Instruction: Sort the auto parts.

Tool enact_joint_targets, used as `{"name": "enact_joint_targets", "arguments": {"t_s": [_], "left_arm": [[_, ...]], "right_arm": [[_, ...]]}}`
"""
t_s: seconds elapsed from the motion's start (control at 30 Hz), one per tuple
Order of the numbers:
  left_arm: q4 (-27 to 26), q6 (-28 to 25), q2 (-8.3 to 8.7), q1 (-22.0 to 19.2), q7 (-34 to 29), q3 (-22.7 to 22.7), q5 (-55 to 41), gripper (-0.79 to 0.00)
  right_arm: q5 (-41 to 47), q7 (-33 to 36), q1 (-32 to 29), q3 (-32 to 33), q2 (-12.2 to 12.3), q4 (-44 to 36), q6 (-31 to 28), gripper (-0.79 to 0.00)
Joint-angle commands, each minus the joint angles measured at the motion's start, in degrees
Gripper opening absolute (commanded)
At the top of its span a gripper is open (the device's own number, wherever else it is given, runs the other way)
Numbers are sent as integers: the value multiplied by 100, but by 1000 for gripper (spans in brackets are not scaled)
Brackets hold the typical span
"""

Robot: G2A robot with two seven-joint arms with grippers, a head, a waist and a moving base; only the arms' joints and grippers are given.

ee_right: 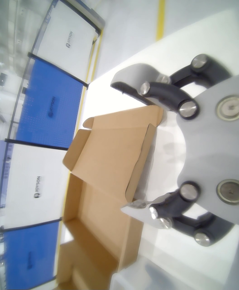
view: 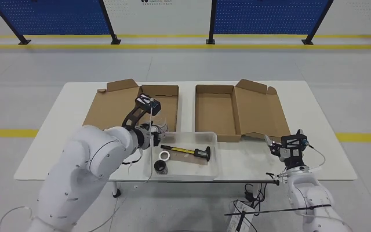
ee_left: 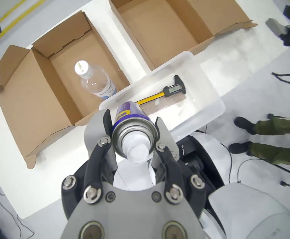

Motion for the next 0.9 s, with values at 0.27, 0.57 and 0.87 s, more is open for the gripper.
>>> {"name": "enact_joint_targets", "arguments": {"t_s": [0.27,0.57,0.87], "left_arm": [[89,27,10,119,-37,238,693,-785],[89,27,10,119,-37,238,693,-785],[390,-45,13,227,365,202,847,-785]], "right_arm": [[0,0,0,0,0,0,0,0],[0,0,0,0,0,0,0,0],[0,0,0,0,0,0,0,0]]}}
